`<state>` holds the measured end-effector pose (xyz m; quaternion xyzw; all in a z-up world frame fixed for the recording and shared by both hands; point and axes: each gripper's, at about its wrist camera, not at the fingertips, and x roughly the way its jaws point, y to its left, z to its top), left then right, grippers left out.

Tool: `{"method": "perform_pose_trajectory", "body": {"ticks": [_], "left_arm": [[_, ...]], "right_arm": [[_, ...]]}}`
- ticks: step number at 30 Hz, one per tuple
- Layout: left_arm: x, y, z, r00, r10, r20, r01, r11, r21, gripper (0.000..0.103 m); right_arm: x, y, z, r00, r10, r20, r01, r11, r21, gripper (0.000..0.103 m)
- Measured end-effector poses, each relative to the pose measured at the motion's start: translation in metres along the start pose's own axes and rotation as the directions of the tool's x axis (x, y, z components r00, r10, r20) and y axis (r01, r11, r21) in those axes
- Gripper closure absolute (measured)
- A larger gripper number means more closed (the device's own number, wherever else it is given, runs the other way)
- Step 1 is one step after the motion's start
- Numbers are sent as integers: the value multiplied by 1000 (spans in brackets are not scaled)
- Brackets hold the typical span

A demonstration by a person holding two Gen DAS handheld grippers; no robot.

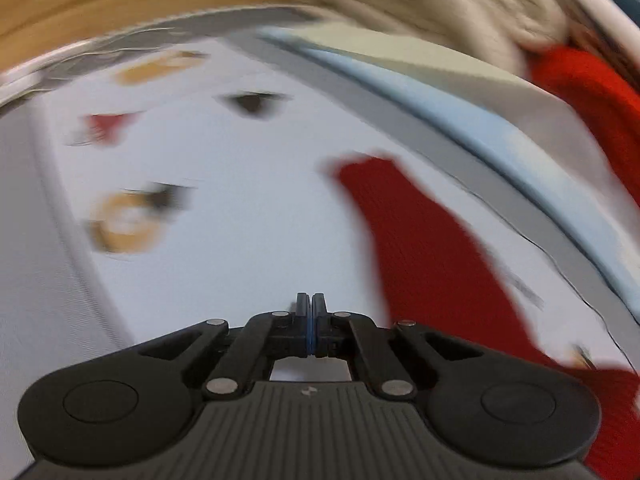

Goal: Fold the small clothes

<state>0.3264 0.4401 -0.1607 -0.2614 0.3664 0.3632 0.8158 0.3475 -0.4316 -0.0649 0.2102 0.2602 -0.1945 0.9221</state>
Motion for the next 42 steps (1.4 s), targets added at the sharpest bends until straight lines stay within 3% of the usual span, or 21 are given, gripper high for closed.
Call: {"method": "perform_pose_trajectory", "body": {"ticks": [2, 5, 7, 8, 9, 13, 15, 19, 21, 23, 25, 26, 27, 28, 29, 30, 32, 33, 36, 40, 42], "left_arm": [[2, 19, 4, 1000, 12, -21, -13, 999, -41, 103], [4, 23, 7, 987, -141, -72, 132, 984, -119, 100], [6, 18, 6, 960, -257, -106, 236, 955, -182, 84], [8, 11, 4, 945, -304, -119, 279, 941, -193, 67], [8, 4, 1, 940, -318, -125, 294, 939, -181, 57], [11, -18, -6, 953, -281, -109, 272, 958, -92, 57], [13, -20, -6, 954, -287, -88, 279, 956, -96, 57], [19, -29, -4, 942, -326, -78, 318, 943, -98, 57], [20, -36, -8, 945, -317, -79, 314, 948, -58, 59], [18, -45, -10, 955, -287, -81, 290, 956, 38, 89], [10, -37, -9, 976, -219, -15, 219, 974, 52, 90], [2, -28, -7, 991, -119, 57, 118, 993, 23, 90], [-7, -17, -6, 992, 32, 120, -28, 999, -36, 90], [-11, -7, -8, 987, 113, 110, -102, 990, -102, 90], [-9, 0, -12, 990, 127, 61, -117, 982, -150, 88], [-4, 2, -16, 995, 101, 12, -98, 982, -159, 87], [-9, -3, -18, 995, 95, 34, -91, 989, -113, 84], [-11, -6, -17, 995, 91, 27, -88, 990, -110, 78], [-17, -7, -19, 1000, 30, -8, -31, 983, -179, 65], [-28, -24, -40, 992, -63, -111, 42, 983, -176, 65], [-40, -45, -59, 977, -135, -165, 112, 984, -138, 64]], "right_arm": [[26, -53, -10, 994, -29, -101, 40, 993, 111, 93], [49, -78, -32, 979, -61, -192, 89, 986, 141, 91], [58, -87, -44, 972, -30, -232, 87, 967, 238, 89], [57, -89, -46, 978, -24, -207, 80, 960, 267, 86], [56, -91, -45, 979, -24, -202, 82, 955, 284, 82], [48, -103, -48, 983, -17, -181, 84, 925, 370, 77], [48, -106, -48, 985, -19, -174, 82, 928, 362, 90], [41, -110, -52, 982, -88, -169, 148, 911, 384, 92], [39, -100, -51, 974, -151, -172, 202, 921, 334, 92], [36, -93, -52, 968, -188, -166, 235, 912, 337, 91], [37, -90, -53, 963, -198, -183, 251, 904, 346, 85], [38, -88, -54, 960, -206, -191, 261, 905, 337, 84], [38, -85, -54, 958, -217, -188, 269, 906, 326, 81], [36, -84, -53, 956, -227, -187, 277, 907, 318, 79], [35, -82, -53, 954, -236, -185, 285, 906, 314, 77], [32, -80, -53, 952, -245, -181, 292, 903, 315, 76], [27, -72, -53, 951, -245, -187, 294, 902, 315, 75], [24, -66, -54, 952, -239, -193, 290, 906, 309, 75], [11, -39, -61, 953, -213, -218, 269, 922, 277, 75], [-9, 6, -78, 960, -62, -272, 136, 956, 261, 73], [-12, 30, -91, 947, 54, -316, 28, 968, 251, 62]]}}
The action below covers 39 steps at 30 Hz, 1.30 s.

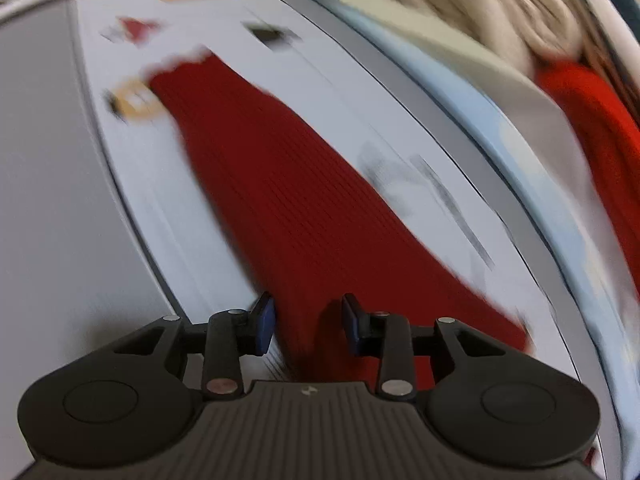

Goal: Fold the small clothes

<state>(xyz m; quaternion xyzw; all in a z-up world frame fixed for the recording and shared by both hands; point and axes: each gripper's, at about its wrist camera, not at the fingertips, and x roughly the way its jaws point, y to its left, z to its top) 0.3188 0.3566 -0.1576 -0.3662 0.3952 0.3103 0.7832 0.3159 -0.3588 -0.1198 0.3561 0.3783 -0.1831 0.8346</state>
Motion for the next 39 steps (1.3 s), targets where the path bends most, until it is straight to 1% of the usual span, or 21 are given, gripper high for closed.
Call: {"method": "perform_pose_trajectory", "body": {"ticks": [1, 2, 3, 4, 6, 7, 8, 9, 12, 13, 16, 18, 20, 21, 24, 27, 30, 31, 34, 37, 39], "left_arm": [[-2, -8, -11, 999, -35, -40, 36, 999, 23, 62], [-3, -17, -23, 993, -81, -91, 85, 995, 43, 57], [-2, -26, -36, 979, -133, -154, 144, 988, 62, 52], [-1, -35, -48, 959, -184, -213, 206, 975, 86, 50], [1, -50, -68, 926, -242, -289, 294, 944, 151, 45], [1, -57, -75, 925, -240, -295, 307, 929, 207, 45], [0, -61, -78, 934, -226, -277, 300, 918, 261, 61], [1, -64, -79, 942, -214, -258, 289, 909, 301, 82], [6, -58, -71, 936, -260, -237, 320, 908, 269, 86], [5, -59, -70, 938, -263, -227, 322, 904, 281, 86], [-1, -71, -78, 953, -211, -219, 281, 885, 371, 78], [-3, -73, -75, 945, -179, -275, 275, 889, 367, 73], [-5, -75, -81, 932, -139, -335, 275, 872, 404, 72], [-9, -74, -86, 929, -106, -354, 267, 854, 446, 71], [-28, -71, -111, 926, -6, -378, 242, 778, 580, 70], [-50, -59, -141, 920, 55, -389, 229, 729, 645, 69], [-75, -43, -171, 936, 103, -337, 190, 659, 728, 65], [-82, -35, -179, 934, 113, -338, 187, 651, 735, 65], [-103, -5, -193, 937, 119, -328, 173, 659, 732, 64], [-122, 30, -204, 935, 123, -332, 163, 684, 711, 63], [-134, 53, -209, 933, 111, -344, 168, 710, 684, 63]], "right_arm": [[6, 9, -9, 997, 55, -63, -56, 998, -24, 61], [14, 17, -17, 985, 109, -131, -116, 992, -43, 61], [21, 24, -24, 970, 156, -187, -169, 984, -53, 61], [29, 31, -32, 952, 194, -238, -215, 974, -65, 61], [41, 40, -41, 933, 216, -289, -251, 964, -90, 61], [46, 41, -44, 931, 219, -293, -256, 962, -93, 63], [49, 40, -45, 935, 220, -279, -253, 964, -88, 72], [50, 38, -44, 939, 222, -263, -249, 966, -74, 90], [46, 29, -38, 955, 227, -189, -239, 970, -39, 91], [42, 28, -37, 963, 220, -158, -230, 972, -49, 91], [36, 33, -43, 974, 202, -100, -211, 973, -97, 91], [41, 39, -50, 978, 169, -120, -186, 970, -155, 84], [41, 39, -53, 975, 150, -165, -179, 969, -172, 83], [37, 40, -54, 973, 138, -188, -176, 963, -204, 81], [25, 44, -60, 960, 56, -274, -150, 929, -338, 81], [6, 34, -70, 944, -13, -329, -131, 902, -412, 81], [-19, 12, -85, 922, -66, -382, -123, 885, -450, 81], [-28, 5, -90, 919, -81, -386, -121, 874, -471, 81], [-59, -17, -110, 908, -109, -404, -124, 852, -508, 80], [-86, -45, -124, 899, -123, -421, -126, 847, -517, 80], [-102, -60, -133, 893, -123, -432, -133, 846, -516, 80]]}}
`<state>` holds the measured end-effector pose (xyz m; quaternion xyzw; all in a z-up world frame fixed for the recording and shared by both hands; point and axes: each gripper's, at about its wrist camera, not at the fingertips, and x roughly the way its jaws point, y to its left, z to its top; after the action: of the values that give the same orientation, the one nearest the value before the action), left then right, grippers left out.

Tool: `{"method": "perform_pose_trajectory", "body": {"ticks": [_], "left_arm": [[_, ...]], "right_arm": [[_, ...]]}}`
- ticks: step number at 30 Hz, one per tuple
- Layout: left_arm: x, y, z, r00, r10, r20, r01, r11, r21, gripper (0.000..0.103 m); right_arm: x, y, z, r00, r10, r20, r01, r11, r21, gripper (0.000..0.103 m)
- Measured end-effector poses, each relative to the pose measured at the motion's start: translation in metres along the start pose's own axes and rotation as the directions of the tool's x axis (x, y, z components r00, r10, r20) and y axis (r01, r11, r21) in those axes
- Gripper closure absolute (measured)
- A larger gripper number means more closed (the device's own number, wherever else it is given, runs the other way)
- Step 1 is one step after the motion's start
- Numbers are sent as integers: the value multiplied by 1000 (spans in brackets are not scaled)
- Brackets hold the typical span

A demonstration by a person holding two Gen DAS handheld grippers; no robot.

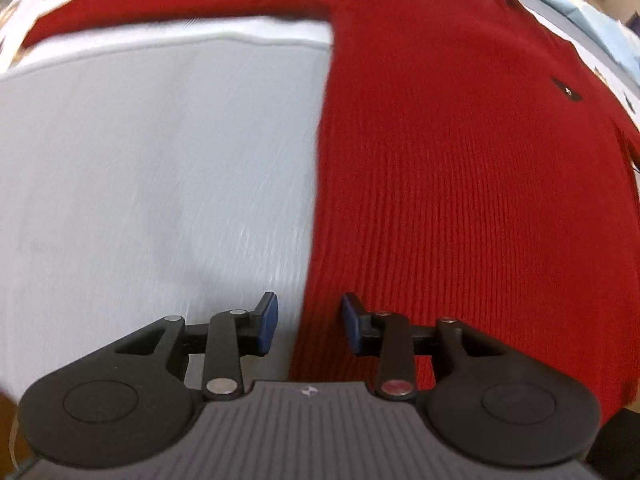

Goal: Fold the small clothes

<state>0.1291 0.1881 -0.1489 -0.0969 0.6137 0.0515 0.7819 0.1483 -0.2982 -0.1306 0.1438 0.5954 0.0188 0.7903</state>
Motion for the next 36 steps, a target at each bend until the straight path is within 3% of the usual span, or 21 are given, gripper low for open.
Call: {"method": "perform_pose_trajectory", "body": {"ticks": [4, 5, 6, 7, 9, 12, 15, 17, 19, 20, 22, 23, 25, 27, 29, 31, 32, 34, 36], "left_arm": [[-11, 16, -37, 999, -32, 2, 32, 999, -40, 67], [-13, 17, -45, 999, -52, 10, 53, 998, -31, 84], [-15, 15, -49, 997, -80, 15, 80, 997, -10, 93], [-20, 11, -51, 997, -71, 30, 70, 997, 20, 95], [-38, 10, -51, 994, -59, 87, 56, 998, 27, 97], [-66, 23, -53, 984, -67, 166, 71, 997, -21, 97], [-59, 23, -63, 989, -31, 143, 34, 999, -20, 97], [-43, 13, -63, 994, 35, 100, -37, 999, 22, 96], [-42, 8, -59, 986, 115, 122, -123, 990, 62, 96], [-45, 1, -59, 980, 127, 152, -140, 987, 82, 96], [-54, 1, -67, 978, 54, 200, -74, 993, 95, 93], [-57, 0, -67, 978, 8, 211, -30, 994, 101, 88], [-53, -5, -67, 979, -55, 196, 32, 992, 119, 82], [-32, -6, -70, 993, -50, 111, 38, 993, 111, 73], [-16, -4, -72, 998, -24, 51, 18, 993, 116, 73], [-21, -5, -66, 997, -23, 75, 14, 992, 123, 73], [-28, -4, -69, 995, -37, 94, 26, 993, 116, 69], [-38, -1, -74, 990, -58, 132, 45, 994, 99, 61], [-32, -3, -76, 993, -38, 115, 28, 995, 96, 53]], "right_arm": [[-14, -8, -40, 1000, 6, -2, -6, 1000, -20, 80], [-16, -9, -46, 1000, 6, -2, -6, 1000, -27, 80], [-19, -10, -52, 1000, 6, -1, -6, 1000, -31, 81], [-21, -11, -57, 1000, 10, 1, -10, 1000, -29, 84], [-29, -14, -61, 999, 28, 23, -28, 1000, -10, 93], [-65, -20, -60, 987, 43, 154, -53, 997, 60, 97], [-95, -28, -64, 965, 79, 251, -109, 988, 108, 97], [-82, -27, -70, 979, 29, 202, -48, 995, 92, 97], [-57, -22, -73, 996, -18, 85, 14, 998, 56, 95], [-48, -19, -74, 996, -67, 53, 65, 997, 39, 94], [-50, -12, -77, 984, -149, 96, 149, 989, 6, 91], [-55, -7, -77, 981, -138, 135, 141, 990, -10, 91], [-69, 8, -79, 974, -43, 220, 57, 997, -58, 85], [-71, 27, -79, 966, 42, 255, -10, 992, -124, 69], [-56, 38, -76, 980, 65, 187, -30, 983, -183, 65], [-28, 45, -79, 998, -29, 48, 38, 979, -202, 65], [-21, 44, -81, 998, -57, 27, 62, 978, -201, 66], [-30, 50, -80, 996, -41, 73, 55, 978, -202, 66], [-35, 58, -74, 994, -1, 109, 26, 973, -227, 63]]}}
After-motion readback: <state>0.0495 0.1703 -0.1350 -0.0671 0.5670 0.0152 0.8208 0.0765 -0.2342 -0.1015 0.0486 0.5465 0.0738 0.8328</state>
